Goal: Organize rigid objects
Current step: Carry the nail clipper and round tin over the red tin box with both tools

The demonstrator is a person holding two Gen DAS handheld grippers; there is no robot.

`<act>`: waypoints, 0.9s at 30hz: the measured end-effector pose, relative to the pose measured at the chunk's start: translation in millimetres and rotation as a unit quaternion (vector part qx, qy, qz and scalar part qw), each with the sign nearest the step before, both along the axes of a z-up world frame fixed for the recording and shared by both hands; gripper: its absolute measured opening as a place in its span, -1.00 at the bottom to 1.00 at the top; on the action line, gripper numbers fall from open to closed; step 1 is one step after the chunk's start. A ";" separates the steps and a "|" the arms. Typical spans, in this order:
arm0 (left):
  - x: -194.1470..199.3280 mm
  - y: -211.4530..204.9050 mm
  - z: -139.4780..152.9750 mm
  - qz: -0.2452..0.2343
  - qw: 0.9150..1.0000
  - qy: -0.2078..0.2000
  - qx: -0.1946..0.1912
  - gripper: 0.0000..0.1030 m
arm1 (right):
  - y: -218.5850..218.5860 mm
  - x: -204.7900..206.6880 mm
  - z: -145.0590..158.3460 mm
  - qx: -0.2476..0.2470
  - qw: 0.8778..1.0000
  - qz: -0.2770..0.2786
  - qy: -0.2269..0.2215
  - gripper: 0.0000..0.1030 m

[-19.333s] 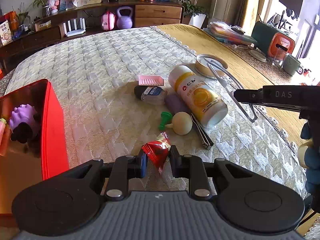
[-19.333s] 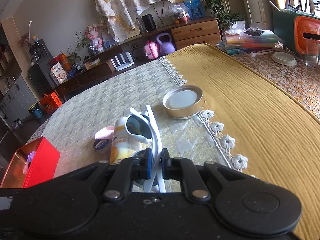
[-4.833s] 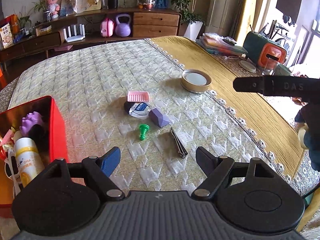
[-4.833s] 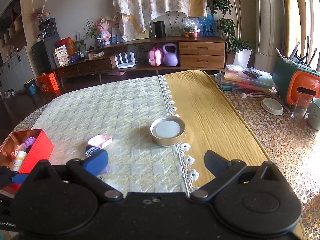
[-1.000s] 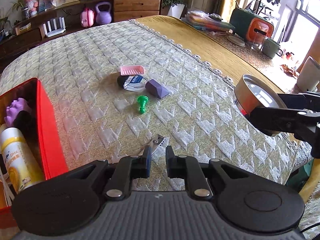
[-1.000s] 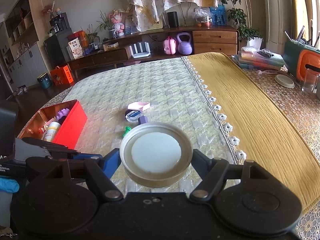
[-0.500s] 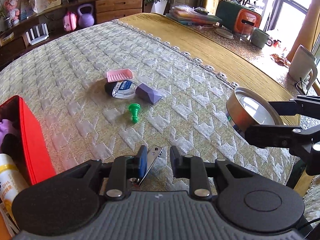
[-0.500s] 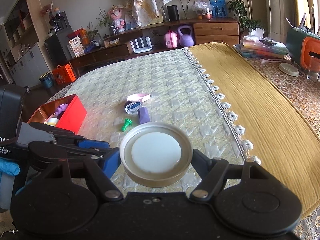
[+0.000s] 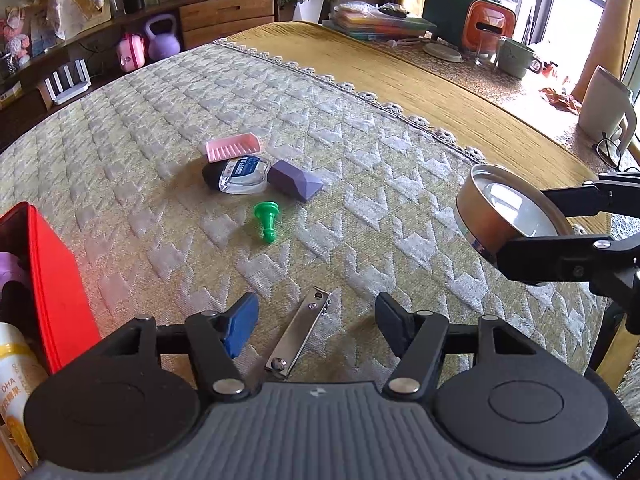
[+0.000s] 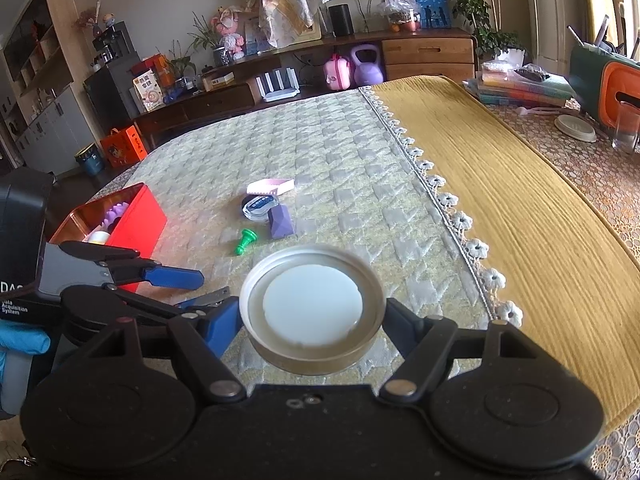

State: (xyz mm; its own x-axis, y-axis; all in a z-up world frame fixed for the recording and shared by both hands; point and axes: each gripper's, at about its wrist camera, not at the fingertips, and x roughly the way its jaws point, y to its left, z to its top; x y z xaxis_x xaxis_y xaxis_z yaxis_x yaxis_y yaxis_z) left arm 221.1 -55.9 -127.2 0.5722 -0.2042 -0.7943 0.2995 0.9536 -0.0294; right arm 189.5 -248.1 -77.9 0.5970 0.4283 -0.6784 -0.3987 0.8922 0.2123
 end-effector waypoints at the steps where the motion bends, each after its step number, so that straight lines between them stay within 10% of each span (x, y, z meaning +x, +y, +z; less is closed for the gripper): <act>1: -0.6 -1.0 0.1 -0.002 1.000 -0.004 0.009 -0.01 | 0.6 0.3 -0.1 0.000 1.000 0.000 0.000 0.47; 10: -4.9 -9.5 3.3 -0.012 1.000 -0.015 0.022 -0.78 | 1.9 0.1 -0.5 -0.001 1.000 -0.001 0.000 0.47; 27: -19.8 30.7 27.5 0.084 0.993 0.013 -0.079 -0.79 | 5.7 -9.5 7.7 0.006 1.000 -0.001 -0.009 0.47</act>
